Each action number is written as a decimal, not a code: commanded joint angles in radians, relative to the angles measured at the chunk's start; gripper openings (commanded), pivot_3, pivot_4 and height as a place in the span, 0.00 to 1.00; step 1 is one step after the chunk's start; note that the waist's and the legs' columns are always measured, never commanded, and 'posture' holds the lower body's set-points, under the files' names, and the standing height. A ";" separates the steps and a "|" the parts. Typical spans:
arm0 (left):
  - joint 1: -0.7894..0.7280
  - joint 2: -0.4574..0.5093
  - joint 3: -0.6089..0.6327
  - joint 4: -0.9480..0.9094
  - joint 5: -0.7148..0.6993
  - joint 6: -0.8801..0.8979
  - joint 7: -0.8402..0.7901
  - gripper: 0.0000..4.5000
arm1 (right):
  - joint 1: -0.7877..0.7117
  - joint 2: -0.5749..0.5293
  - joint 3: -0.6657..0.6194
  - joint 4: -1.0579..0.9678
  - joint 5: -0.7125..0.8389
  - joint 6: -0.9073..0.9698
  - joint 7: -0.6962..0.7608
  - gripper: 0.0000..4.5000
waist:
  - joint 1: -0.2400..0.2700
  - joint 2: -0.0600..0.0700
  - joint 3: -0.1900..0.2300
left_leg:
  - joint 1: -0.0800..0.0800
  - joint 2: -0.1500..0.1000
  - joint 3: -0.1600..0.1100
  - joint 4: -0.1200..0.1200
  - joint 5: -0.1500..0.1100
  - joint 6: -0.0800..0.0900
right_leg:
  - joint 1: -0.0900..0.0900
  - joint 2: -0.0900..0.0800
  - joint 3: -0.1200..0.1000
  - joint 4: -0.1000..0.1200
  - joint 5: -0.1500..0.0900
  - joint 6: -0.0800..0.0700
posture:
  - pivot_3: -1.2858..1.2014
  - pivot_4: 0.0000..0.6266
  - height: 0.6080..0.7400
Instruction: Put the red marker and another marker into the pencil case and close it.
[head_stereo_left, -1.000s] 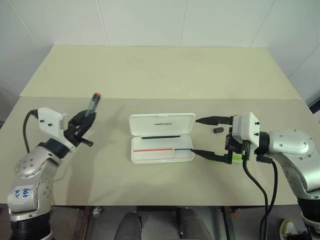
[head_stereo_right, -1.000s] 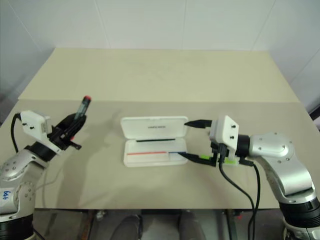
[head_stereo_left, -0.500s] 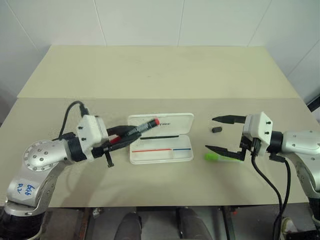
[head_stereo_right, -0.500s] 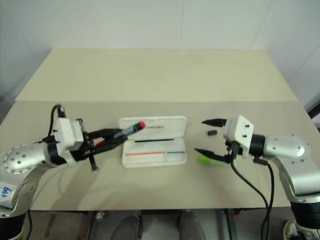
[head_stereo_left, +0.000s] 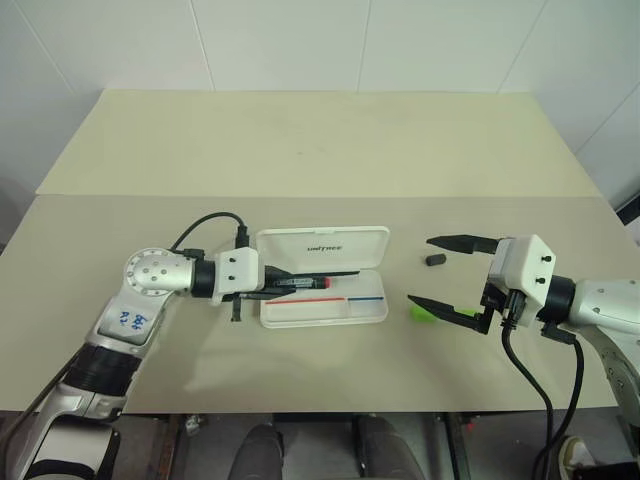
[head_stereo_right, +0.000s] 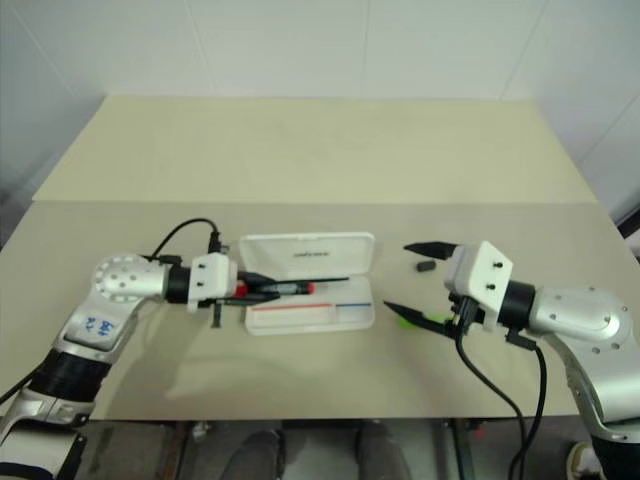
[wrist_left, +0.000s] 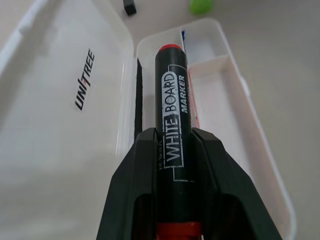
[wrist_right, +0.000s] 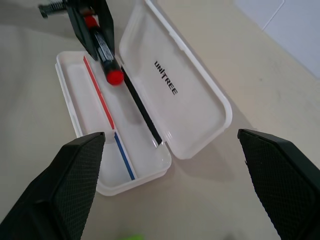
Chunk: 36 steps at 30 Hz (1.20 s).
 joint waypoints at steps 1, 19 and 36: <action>-0.066 -0.043 -0.020 0.039 0.033 -0.018 0.020 0.14 | 0.014 0.011 -0.030 -0.063 0.024 0.014 -0.037 1.00 | 0.000 0.000 0.000 | 0.000 0.000 0.000 0.000 0.000 0.000 | 0.000 0.000 0.000 0.000 0.000 0.000 | 0.52 0.24 1.00; 0.020 -0.102 -0.067 -0.043 0.085 0.030 0.048 0.14 | 0.013 0.015 -0.026 -0.097 0.047 0.050 -0.090 1.00 | 0.000 0.000 0.000 | 0.001 0.000 0.000 0.002 0.000 0.000 | 0.000 0.000 0.001 0.003 0.000 0.001 | 0.52 0.24 1.00; -0.003 -0.102 -0.058 -0.022 0.115 0.021 0.111 0.31 | -0.006 0.030 -0.006 -0.087 0.048 0.054 -0.092 1.00 | 0.000 0.000 0.000 | 0.001 0.000 0.000 0.002 0.000 0.000 | 0.000 0.000 0.001 0.003 0.000 0.001 | 0.52 0.24 1.00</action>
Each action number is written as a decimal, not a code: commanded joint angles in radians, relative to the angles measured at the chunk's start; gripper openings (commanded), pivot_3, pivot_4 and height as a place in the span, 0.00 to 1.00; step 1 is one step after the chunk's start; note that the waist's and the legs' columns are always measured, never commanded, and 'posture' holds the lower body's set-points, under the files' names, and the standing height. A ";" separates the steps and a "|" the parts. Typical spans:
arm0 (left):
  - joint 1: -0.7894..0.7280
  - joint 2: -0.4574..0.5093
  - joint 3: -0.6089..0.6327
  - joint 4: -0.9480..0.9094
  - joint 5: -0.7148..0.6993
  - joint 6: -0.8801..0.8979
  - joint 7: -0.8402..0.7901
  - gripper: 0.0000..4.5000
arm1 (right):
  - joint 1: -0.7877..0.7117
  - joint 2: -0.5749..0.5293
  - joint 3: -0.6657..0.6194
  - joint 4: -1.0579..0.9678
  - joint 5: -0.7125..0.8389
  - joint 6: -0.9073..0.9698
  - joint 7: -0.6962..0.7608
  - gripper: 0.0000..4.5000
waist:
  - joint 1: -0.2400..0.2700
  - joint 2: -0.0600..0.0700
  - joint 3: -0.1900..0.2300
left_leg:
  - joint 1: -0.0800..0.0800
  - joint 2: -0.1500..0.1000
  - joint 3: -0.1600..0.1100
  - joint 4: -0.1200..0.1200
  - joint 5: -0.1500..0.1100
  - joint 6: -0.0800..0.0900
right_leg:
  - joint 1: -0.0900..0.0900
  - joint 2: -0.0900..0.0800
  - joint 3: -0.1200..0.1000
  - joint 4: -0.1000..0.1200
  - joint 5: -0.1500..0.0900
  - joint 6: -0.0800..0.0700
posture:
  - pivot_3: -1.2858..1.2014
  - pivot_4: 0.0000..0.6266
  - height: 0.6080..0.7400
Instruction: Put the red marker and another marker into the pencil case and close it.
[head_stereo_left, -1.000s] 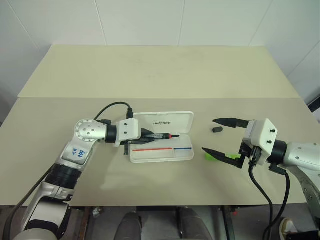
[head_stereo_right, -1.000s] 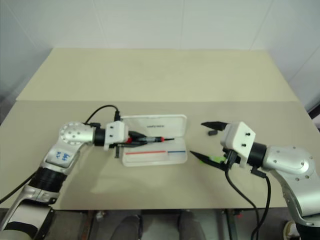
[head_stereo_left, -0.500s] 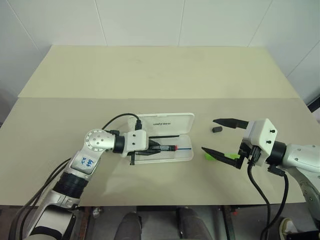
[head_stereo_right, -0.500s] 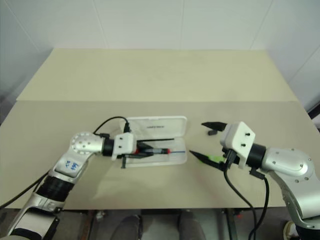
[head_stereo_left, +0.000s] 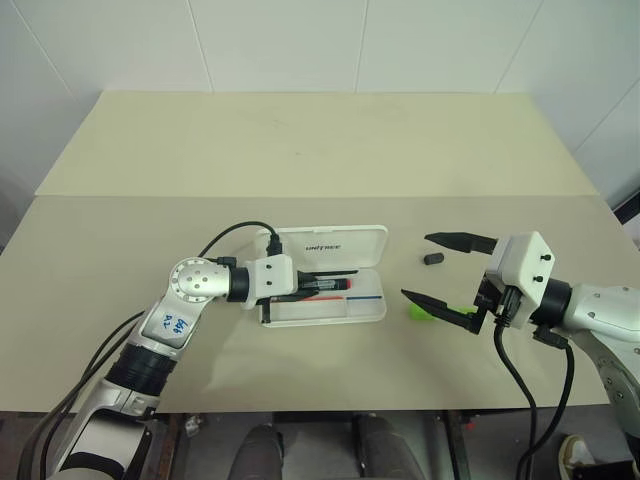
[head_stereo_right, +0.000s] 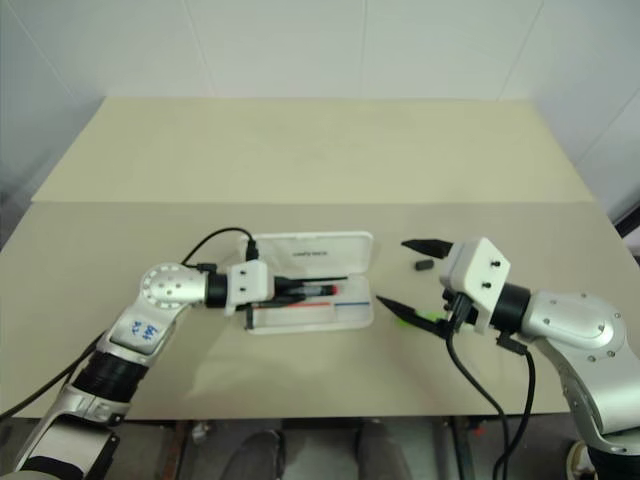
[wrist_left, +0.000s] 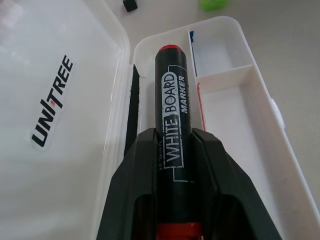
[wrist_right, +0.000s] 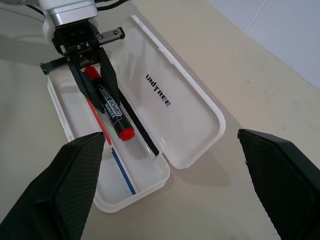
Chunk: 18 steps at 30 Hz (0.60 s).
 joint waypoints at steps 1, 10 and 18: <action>-0.018 0.003 0.010 -0.012 0.002 -0.007 0.000 0.37 | -0.009 0.005 -0.009 -0.028 0.012 -0.008 -0.008 1.00 | 0.000 0.000 0.000 | 0.000 0.000 0.000 0.000 0.000 0.000 | 0.000 0.000 0.000 0.000 0.000 0.000 | 0.52 0.24 1.00; -0.024 -0.003 0.002 -0.035 -0.010 0.012 -0.018 0.98 | -0.010 0.014 -0.002 -0.022 0.008 -0.012 -0.011 1.00 | 0.000 0.000 0.000 | 0.000 0.000 0.000 0.000 0.000 0.000 | 0.000 0.000 0.000 0.000 0.000 0.000 | 0.52 0.24 1.00; -0.012 -0.002 0.011 -0.068 -0.042 0.045 -0.043 0.99 | -0.023 0.023 0.015 -0.003 -0.004 -0.022 -0.009 1.00 | 0.000 0.000 0.000 | 0.000 0.000 0.000 0.000 0.000 0.000 | 0.000 0.000 0.000 0.000 0.000 0.000 | 0.52 0.24 1.00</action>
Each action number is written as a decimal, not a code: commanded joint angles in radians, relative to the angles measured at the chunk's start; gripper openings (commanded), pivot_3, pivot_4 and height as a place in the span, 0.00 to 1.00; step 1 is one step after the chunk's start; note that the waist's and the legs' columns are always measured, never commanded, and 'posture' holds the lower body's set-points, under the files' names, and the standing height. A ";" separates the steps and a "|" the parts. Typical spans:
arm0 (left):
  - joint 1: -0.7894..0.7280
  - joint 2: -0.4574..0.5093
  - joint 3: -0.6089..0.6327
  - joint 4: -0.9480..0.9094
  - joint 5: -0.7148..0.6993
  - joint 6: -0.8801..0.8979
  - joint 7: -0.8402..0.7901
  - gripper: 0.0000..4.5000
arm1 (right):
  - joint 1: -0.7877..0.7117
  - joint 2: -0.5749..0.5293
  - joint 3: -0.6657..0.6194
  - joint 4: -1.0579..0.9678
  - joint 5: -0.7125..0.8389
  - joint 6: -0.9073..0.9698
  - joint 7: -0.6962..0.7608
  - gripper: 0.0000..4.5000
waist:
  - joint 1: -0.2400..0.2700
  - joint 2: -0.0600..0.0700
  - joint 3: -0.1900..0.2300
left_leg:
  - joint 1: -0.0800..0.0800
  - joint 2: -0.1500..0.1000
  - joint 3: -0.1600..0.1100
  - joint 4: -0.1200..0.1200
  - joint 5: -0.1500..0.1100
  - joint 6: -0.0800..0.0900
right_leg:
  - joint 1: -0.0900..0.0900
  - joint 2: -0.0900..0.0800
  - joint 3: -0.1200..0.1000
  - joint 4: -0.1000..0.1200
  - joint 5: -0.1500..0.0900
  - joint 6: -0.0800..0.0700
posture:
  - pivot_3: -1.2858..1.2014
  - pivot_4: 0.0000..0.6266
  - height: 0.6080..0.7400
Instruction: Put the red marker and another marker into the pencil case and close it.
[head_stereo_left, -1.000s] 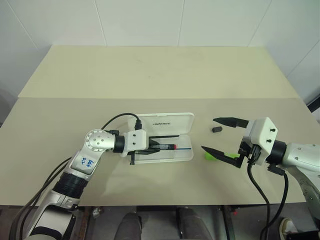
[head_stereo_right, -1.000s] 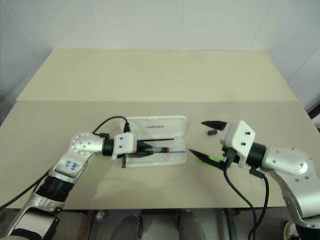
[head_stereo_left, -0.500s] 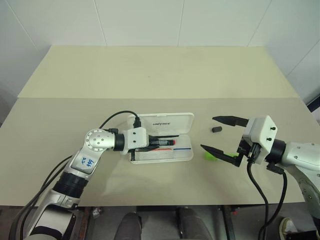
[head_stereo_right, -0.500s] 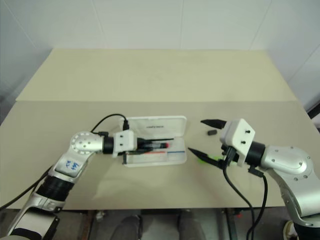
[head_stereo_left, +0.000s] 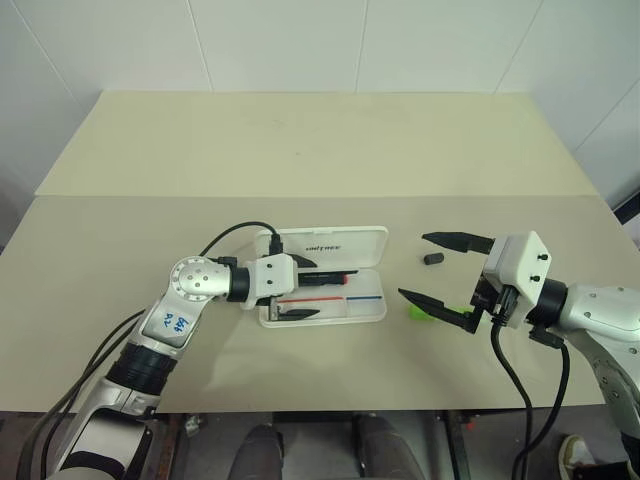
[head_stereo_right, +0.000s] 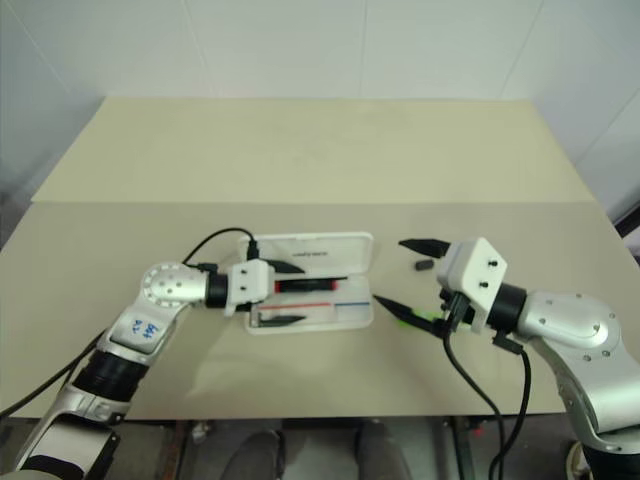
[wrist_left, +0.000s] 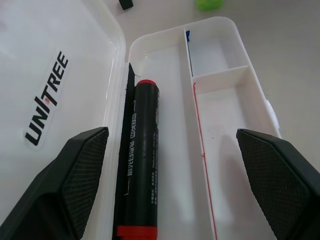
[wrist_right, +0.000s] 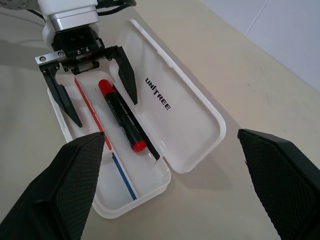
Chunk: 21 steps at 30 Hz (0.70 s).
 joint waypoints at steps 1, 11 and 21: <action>-0.005 -0.002 0.013 -0.058 -0.038 0.010 -0.021 0.99 | -0.012 0.004 -0.012 -0.005 0.001 -0.022 -0.001 1.00 | 0.000 0.000 0.000 | 0.000 0.000 0.000 0.000 0.000 0.000 | 0.000 0.000 0.000 0.000 0.000 0.000 | 0.52 0.24 1.00; 0.025 0.014 0.061 -0.192 -0.170 0.151 -0.055 0.99 | 0.001 -0.091 -0.026 0.116 -0.007 -0.060 0.153 1.00 | 0.000 0.000 0.000 | 0.000 0.000 0.000 0.000 0.000 0.000 | 0.000 0.000 0.000 0.000 0.000 0.000 | 0.52 0.24 1.00; 0.066 0.084 0.138 -0.364 -0.312 0.347 -0.069 0.99 | -0.033 -0.183 0.022 0.362 -0.072 -0.181 0.353 1.00 | -0.002 0.000 0.000 | 0.000 0.000 0.000 0.002 0.000 0.000 | 0.000 0.000 0.000 0.000 0.000 0.000 | 0.52 0.24 1.00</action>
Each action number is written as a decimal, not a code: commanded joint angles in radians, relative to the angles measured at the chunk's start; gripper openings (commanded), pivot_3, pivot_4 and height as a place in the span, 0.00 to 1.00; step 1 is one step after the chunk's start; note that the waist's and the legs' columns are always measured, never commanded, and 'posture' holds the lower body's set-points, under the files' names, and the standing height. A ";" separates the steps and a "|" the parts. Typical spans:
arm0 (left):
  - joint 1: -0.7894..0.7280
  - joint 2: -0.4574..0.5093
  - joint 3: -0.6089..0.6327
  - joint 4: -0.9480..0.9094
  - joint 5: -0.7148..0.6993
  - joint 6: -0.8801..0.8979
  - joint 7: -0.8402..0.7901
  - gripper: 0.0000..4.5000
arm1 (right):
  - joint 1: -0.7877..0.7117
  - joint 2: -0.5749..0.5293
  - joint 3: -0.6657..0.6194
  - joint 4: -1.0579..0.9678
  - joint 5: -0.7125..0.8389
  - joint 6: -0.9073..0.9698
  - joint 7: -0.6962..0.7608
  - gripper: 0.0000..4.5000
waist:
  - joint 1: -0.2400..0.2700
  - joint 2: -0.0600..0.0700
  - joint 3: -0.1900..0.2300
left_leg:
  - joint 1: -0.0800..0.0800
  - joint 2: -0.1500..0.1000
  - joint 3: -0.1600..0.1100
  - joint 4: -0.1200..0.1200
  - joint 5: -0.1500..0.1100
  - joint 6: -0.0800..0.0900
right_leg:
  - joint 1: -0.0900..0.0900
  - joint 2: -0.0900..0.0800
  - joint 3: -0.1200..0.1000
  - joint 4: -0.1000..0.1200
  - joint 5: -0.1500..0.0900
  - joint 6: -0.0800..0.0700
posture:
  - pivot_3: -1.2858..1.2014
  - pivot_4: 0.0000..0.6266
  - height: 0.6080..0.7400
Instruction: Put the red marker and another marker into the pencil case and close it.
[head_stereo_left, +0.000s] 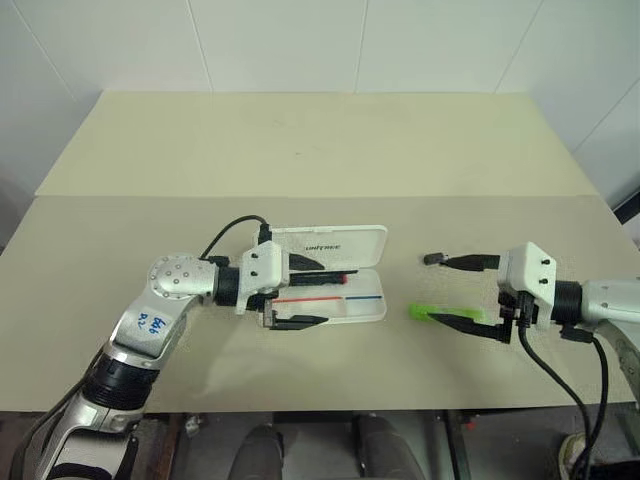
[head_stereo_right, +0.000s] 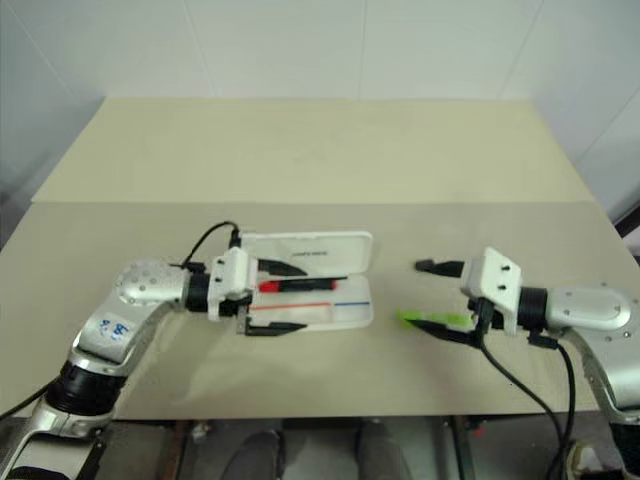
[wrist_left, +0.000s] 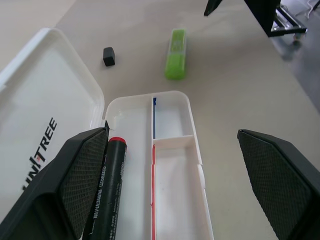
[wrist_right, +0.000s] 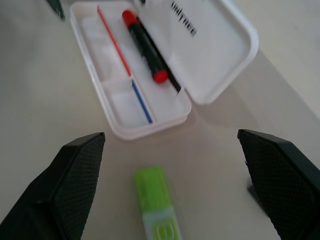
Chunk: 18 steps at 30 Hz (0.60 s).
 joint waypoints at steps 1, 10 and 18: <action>0.009 0.033 0.051 -0.078 -0.068 0.054 -0.007 0.99 | -0.027 -0.029 0.021 0.071 -0.018 -0.050 0.078 1.00 | -0.001 0.000 0.000 | 0.000 0.000 0.000 0.000 0.000 0.000 | 0.000 0.000 0.000 0.000 0.000 0.000 | 0.52 0.24 1.00; 0.018 0.066 0.061 -0.131 -0.090 0.105 0.008 0.99 | -0.114 -0.015 0.120 0.250 -0.094 -0.151 0.179 1.00 | -0.001 0.000 0.000 | 0.000 0.000 0.000 0.000 0.000 0.000 | 0.000 0.000 0.000 0.000 0.000 0.000 | 0.52 0.24 1.00; 0.024 0.065 0.061 -0.165 -0.095 0.129 0.031 0.99 | -0.175 0.020 0.174 0.408 -0.153 -0.221 0.202 1.00 | -0.001 0.000 0.000 | 0.000 0.000 0.000 0.000 0.000 0.000 | 0.000 0.000 0.000 0.000 0.000 0.000 | 0.52 0.24 1.00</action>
